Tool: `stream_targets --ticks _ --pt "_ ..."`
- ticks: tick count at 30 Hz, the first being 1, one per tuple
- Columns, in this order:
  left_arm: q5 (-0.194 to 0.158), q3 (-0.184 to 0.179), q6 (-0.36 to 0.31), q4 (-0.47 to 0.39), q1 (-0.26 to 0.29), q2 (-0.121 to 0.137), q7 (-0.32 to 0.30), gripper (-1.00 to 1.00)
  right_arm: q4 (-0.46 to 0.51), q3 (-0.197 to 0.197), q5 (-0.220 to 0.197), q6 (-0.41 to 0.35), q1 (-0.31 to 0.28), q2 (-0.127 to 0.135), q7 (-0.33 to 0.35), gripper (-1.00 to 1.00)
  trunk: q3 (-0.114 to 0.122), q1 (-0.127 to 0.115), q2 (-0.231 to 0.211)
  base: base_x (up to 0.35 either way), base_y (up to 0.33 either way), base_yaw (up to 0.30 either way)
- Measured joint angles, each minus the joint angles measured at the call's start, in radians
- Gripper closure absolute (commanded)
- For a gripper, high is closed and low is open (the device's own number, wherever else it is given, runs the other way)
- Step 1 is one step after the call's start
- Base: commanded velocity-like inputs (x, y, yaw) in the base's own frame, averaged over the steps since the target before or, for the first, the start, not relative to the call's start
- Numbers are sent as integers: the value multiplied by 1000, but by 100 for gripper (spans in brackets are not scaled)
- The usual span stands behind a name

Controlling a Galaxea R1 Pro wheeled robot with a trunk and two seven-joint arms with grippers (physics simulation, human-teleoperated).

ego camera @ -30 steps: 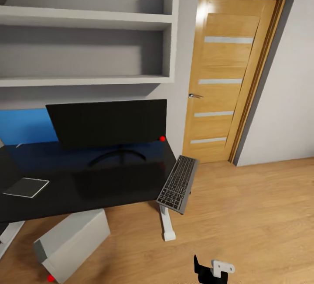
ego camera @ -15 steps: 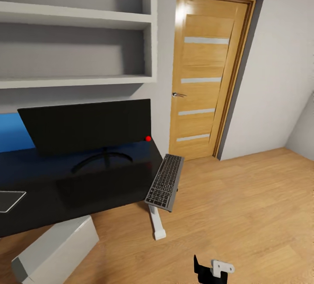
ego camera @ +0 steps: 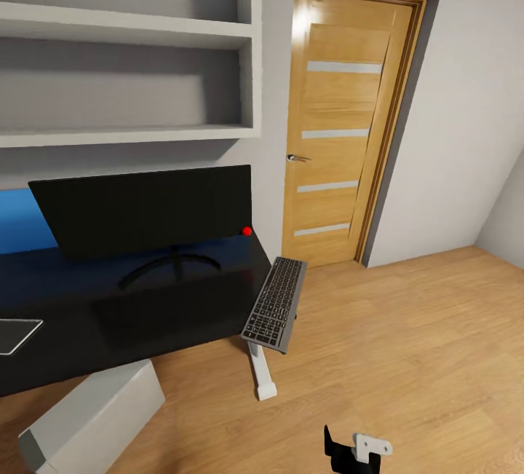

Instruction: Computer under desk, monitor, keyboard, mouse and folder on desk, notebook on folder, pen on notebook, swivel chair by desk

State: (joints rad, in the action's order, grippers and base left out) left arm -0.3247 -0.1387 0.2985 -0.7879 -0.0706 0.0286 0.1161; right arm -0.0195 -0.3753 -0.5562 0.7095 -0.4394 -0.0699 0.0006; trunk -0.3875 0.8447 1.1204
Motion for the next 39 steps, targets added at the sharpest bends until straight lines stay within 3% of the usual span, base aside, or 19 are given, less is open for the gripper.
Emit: stream_targets --ticks 3,39 --pt "0 -1 -1 -3 0 -1 1 -100 0 0 0 0 0 0 0 -100 0 0 0 0 0 0" --pt "4 -7 2 -14 0 -3 5 -100 -1 0 -2 0 0 0 -1 -100 -113 138 252 0 0 0"
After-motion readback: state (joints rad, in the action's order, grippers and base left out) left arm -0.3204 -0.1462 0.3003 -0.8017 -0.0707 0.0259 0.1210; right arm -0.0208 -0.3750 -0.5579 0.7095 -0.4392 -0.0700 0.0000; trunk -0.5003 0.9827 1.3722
